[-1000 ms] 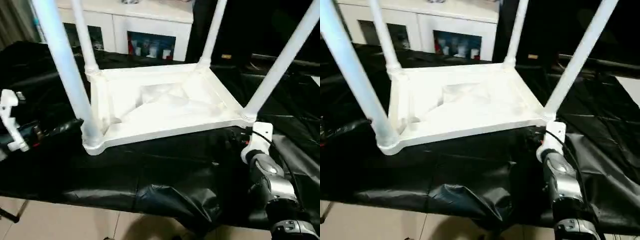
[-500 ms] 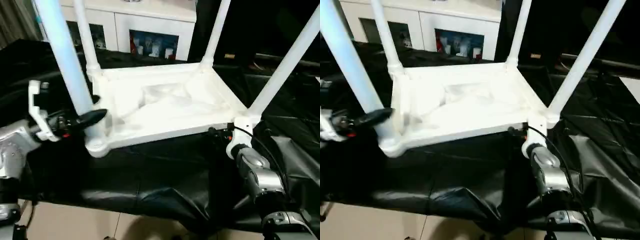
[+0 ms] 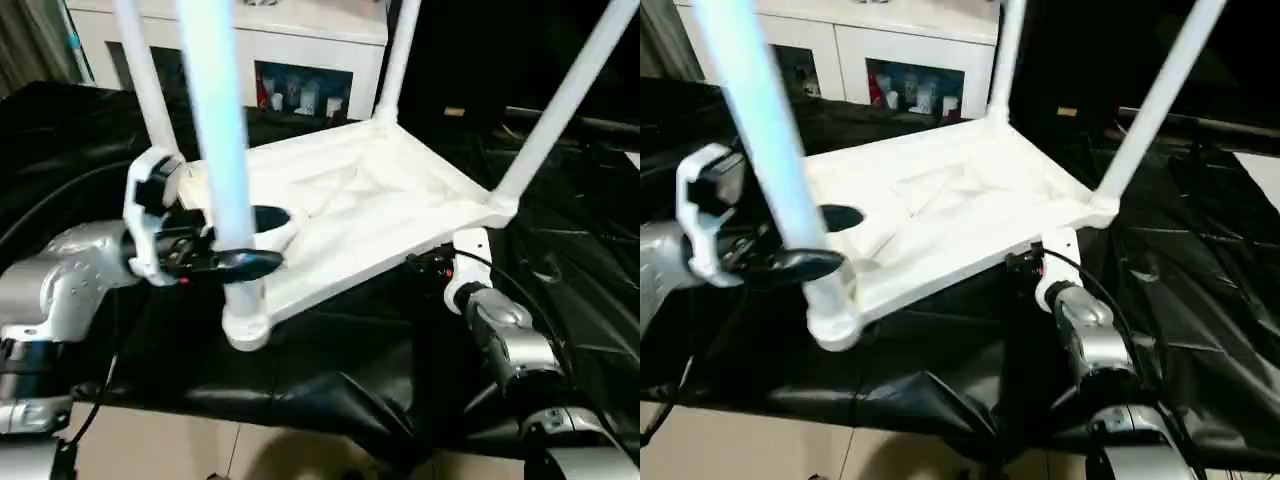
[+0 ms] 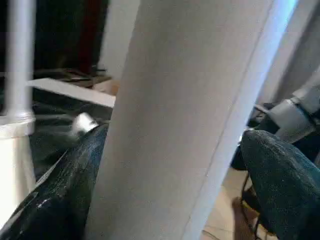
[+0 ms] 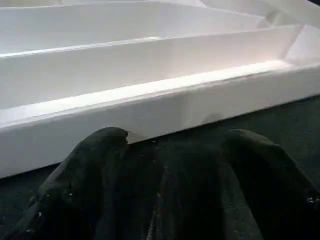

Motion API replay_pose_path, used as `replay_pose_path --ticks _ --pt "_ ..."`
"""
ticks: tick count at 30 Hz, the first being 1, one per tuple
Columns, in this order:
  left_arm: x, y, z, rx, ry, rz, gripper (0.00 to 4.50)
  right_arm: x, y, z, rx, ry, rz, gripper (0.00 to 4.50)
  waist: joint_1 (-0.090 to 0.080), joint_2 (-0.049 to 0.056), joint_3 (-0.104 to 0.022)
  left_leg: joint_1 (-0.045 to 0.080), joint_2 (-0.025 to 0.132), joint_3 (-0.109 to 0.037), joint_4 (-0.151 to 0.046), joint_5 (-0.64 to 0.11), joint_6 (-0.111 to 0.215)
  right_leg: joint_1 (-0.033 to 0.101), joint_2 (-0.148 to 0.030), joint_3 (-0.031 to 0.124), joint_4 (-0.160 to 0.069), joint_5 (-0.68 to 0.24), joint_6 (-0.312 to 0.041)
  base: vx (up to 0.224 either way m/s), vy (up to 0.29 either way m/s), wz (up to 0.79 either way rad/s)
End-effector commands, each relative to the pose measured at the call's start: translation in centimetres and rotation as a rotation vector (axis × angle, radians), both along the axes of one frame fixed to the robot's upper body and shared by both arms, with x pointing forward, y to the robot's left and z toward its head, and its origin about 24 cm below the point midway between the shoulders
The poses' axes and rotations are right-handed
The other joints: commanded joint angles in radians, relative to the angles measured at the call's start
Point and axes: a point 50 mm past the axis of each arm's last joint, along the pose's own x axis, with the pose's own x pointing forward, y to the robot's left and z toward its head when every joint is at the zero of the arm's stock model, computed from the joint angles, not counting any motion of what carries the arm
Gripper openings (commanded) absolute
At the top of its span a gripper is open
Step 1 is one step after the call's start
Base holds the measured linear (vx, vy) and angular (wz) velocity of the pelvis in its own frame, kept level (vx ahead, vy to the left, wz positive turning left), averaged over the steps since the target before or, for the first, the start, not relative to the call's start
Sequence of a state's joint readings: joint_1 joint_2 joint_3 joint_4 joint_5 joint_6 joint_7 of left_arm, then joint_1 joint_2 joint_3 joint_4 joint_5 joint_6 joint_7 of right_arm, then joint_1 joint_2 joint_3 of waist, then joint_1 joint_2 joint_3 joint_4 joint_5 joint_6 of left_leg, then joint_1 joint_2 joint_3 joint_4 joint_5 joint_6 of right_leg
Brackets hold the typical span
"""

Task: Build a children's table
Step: Rotate table base

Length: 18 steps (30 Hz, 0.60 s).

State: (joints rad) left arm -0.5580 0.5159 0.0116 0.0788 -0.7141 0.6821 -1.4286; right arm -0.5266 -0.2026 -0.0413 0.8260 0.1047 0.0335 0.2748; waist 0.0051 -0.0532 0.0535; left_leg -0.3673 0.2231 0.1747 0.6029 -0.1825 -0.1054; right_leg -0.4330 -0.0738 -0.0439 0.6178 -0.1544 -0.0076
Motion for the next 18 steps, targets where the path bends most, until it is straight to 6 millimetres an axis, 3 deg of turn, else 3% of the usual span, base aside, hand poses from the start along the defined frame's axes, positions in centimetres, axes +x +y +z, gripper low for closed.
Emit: replay_pose_path --ticks 1,4,5,7,12,18 --pt "-0.5 -2.3 0.9 -0.022 -0.042 -0.116 4.42 0.7 1.7 1.1 0.016 -0.042 0.085 3.77 0.001 0.008 -0.068 0.003 -0.011 0.015 -0.068 -0.229 -0.019 0.065 -0.029 0.028 -0.067 -0.285 -0.169 0.0 0.0 0.0" --pt "-0.4 -4.0 1.1 -0.03 -0.052 -0.159 4.42 0.9 2.3 1.2 0.024 -0.043 0.117 3.77 -0.001 0.004 -0.07 -0.001 -0.013 0.014 -0.066 -0.214 -0.013 0.069 -0.029 0.027 -0.066 -0.271 -0.169 0.0 0.0 0.0" --pt "0.0 -5.5 0.9 -0.025 -0.071 -0.163 4.42 1.0 2.6 1.3 0.02 -0.042 0.14 3.77 -0.003 0.0 -0.069 -0.004 -0.013 0.015 -0.066 -0.209 -0.009 0.07 -0.028 0.027 -0.068 -0.269 -0.169 0.0 0.0 0.0" --pt "0.6 -6.5 0.7 -0.012 -0.095 -0.136 4.42 1.0 2.7 1.3 0.015 -0.041 0.153 3.77 -0.001 0.004 -0.07 0.0 -0.014 0.016 -0.063 -0.215 -0.005 0.067 -0.029 0.028 -0.07 -0.281 -0.167 0.0 0.0 0.0" --pt "1.9 -9.2 0.1 0.009 -0.153 -0.068 4.42 1.1 2.9 1.3 0.007 -0.033 0.176 3.77 -0.007 -0.002 -0.071 -0.009 -0.018 0.015 -0.062 -0.207 0.004 0.073 -0.027 0.024 -0.079 -0.317 -0.146 0.0 0.0 0.0" --pt "1.9 -12.1 0.3 -0.02 -0.174 -0.098 4.42 0.7 3.4 1.0 0.02 -0.025 0.237 3.77 -0.004 -0.001 -0.075 -0.005 -0.015 0.017 -0.059 -0.198 0.031 0.072 -0.025 0.024 -0.076 -0.254 -0.187 0.0 0.0 0.0"
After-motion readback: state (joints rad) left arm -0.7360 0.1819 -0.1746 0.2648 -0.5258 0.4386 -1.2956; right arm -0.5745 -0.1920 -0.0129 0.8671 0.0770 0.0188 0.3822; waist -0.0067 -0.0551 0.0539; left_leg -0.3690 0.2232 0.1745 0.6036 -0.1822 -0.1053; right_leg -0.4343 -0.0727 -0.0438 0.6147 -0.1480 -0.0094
